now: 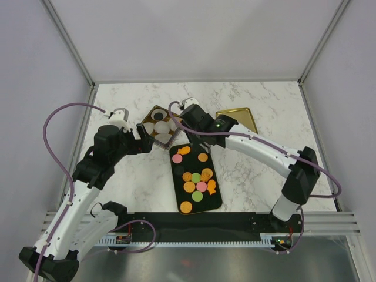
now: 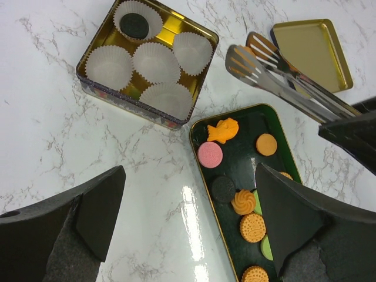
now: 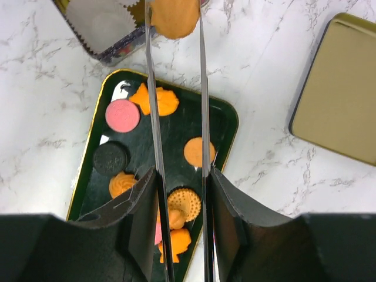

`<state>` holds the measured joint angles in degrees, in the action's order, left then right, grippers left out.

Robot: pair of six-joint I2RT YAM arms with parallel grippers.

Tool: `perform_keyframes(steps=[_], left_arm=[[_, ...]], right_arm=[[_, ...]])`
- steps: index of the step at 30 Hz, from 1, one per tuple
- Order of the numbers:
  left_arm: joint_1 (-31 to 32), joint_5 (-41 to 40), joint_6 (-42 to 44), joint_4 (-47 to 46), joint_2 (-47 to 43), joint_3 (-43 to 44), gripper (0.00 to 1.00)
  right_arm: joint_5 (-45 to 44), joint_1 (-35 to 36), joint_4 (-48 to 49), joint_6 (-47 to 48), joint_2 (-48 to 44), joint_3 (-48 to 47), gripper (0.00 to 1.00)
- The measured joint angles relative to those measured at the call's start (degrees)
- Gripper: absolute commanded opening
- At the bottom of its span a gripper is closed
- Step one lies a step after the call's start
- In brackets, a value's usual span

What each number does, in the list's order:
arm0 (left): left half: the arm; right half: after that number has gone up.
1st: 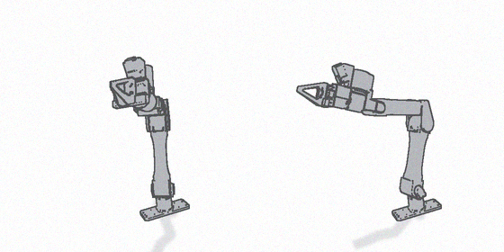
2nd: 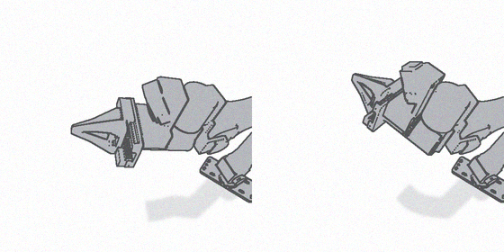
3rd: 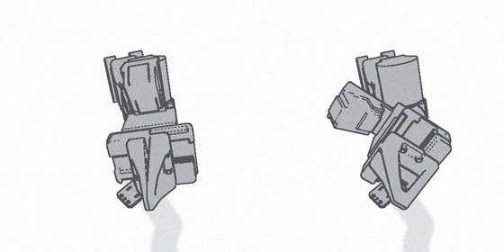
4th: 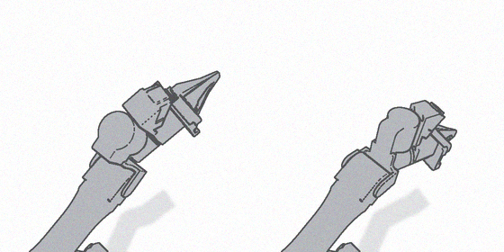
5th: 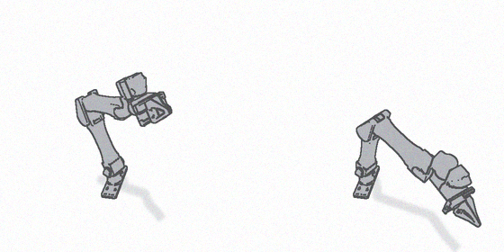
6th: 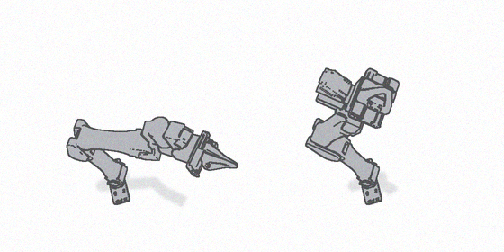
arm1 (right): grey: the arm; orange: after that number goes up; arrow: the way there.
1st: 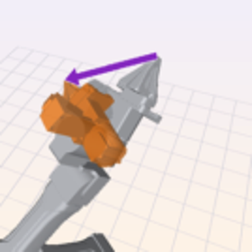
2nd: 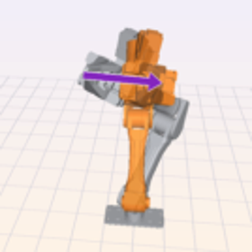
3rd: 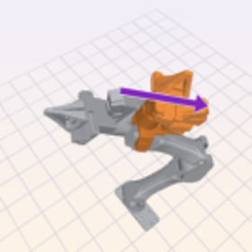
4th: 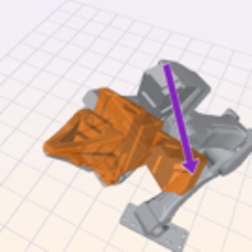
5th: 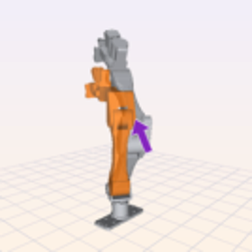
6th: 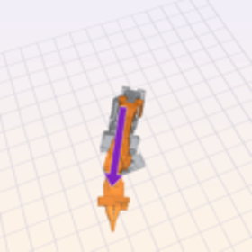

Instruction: Pack the cookies

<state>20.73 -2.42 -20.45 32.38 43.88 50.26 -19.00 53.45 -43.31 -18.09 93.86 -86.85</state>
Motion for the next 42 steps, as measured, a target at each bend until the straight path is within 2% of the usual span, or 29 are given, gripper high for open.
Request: perform_keyframes(steps=[6, 12, 42], left_arm=[[-0.13, 0.02, 0.02, 0.0, 0.0, -0.02, 1.0], [-0.15, 0.04, 0.02, 0.0, 0.0, -0.02, 1.0], [-0.15, 1.11, 0.02, 0.0, 0.0, -0.02, 1.0]], right_arm=[[0.9, -2.49, 2.51, 2.38, 11.74, -9.22, 0.34], [1.44, -3.17, 2.64, 3.41, 18.38, -13.79, 0.34], [2.25, -4.55, 3.87, 4.0, 21.49, -14.58, 0.48]])
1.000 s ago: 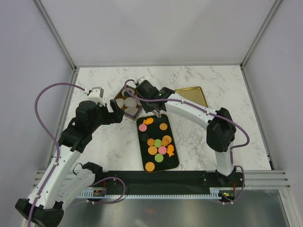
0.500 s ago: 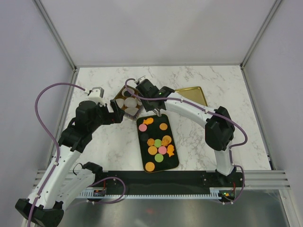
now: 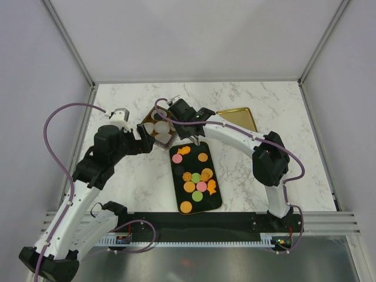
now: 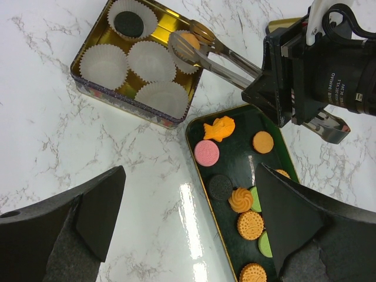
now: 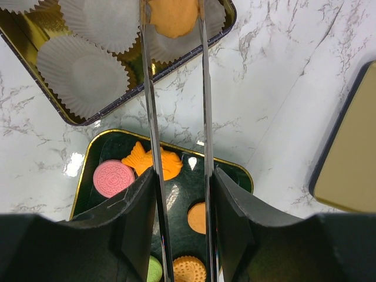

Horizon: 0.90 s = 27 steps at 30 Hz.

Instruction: Pack the cookies

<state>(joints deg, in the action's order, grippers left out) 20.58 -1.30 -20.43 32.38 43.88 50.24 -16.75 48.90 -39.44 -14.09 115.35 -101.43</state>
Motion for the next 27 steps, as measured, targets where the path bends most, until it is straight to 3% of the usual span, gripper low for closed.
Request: perform_keyframes(steps=[20, 27], left_arm=[[0.0, 0.09, 0.0, 0.0, 0.22, 0.0, 1.0], [-0.02, 0.15, 0.0, 0.0, 0.22, 0.0, 1.0]], right_arm=[[-0.13, -0.02, -0.33, -0.04, -0.85, -0.74, 0.53], [0.09, -0.02, -0.28, -0.98, -15.85, 11.89, 0.53]])
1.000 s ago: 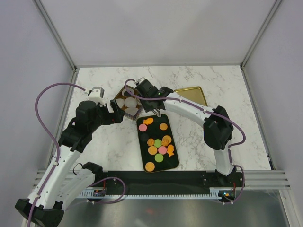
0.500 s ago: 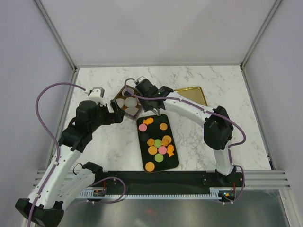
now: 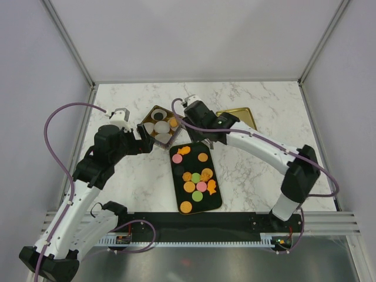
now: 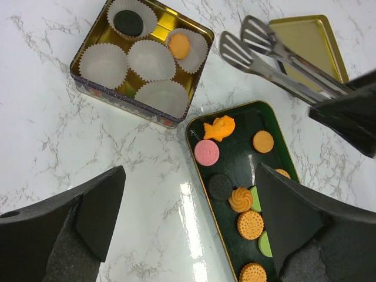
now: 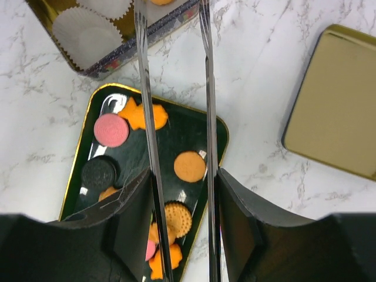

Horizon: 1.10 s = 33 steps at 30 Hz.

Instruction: Pack the cookies

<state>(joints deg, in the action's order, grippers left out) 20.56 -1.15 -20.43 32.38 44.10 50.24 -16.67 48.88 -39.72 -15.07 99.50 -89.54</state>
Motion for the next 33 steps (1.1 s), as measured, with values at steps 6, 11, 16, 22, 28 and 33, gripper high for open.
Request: perform_keyframes(steps=[6, 11, 16, 22, 28, 33], left_arm=[[-0.24, 0.09, -0.02, -0.02, 0.0, 0.0, 1.0], [-0.24, 0.17, 0.0, -0.02, 0.0, 0.0, 1.0], [-0.24, 0.2, -0.02, -0.02, 0.0, 0.0, 1.0], [-0.24, 0.2, 0.0, -0.02, 0.0, 0.0, 1.0], [-0.24, 0.2, 0.0, 0.0, 0.0, 0.0, 1.0], [-0.24, 0.2, -0.02, -0.02, 0.0, 0.0, 1.0]], right_arm=[[0.61, 0.0, 0.28, -2.16, -16.04, 13.14, 0.53], [1.62, 0.0, -0.44, -4.17, -22.14, 21.75, 0.53], [3.1, 0.0, -1.57, -5.03, -22.77, 26.91, 0.53], [3.93, 0.0, -1.18, -5.14, -22.73, 28.17, 0.54], [4.94, 0.0, -1.05, -5.14, -22.62, 29.18, 0.54], [5.81, 0.02, -1.01, -5.11, -22.62, 29.57, 0.54]])
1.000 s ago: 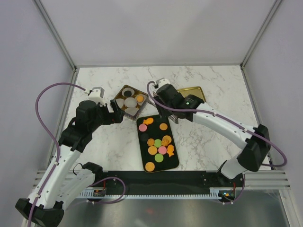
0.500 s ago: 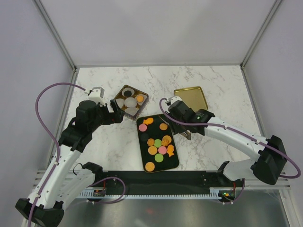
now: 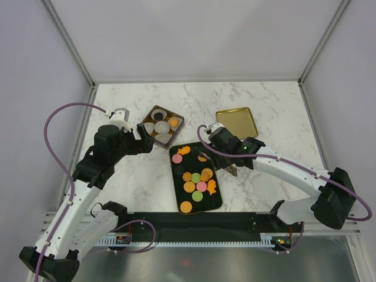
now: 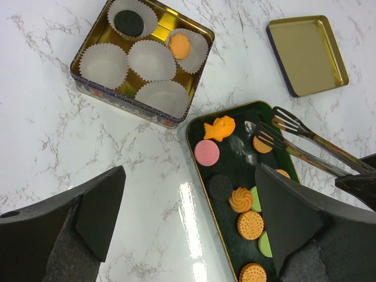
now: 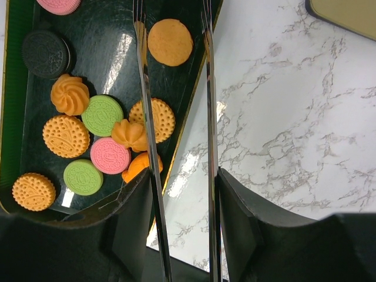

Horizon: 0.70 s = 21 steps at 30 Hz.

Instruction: Pack the cookies

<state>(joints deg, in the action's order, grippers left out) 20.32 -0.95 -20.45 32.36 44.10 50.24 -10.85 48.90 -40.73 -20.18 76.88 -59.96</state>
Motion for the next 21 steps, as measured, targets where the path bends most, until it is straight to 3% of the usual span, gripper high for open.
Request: perform_keyframes(steps=[21], left_arm=[[0.0, 0.0, 0.02, 0.0, -0.28, 0.0, 1.0]], right_arm=[[0.61, 0.9, -1.62, 1.11, 2.14, 0.48, 0.56]])
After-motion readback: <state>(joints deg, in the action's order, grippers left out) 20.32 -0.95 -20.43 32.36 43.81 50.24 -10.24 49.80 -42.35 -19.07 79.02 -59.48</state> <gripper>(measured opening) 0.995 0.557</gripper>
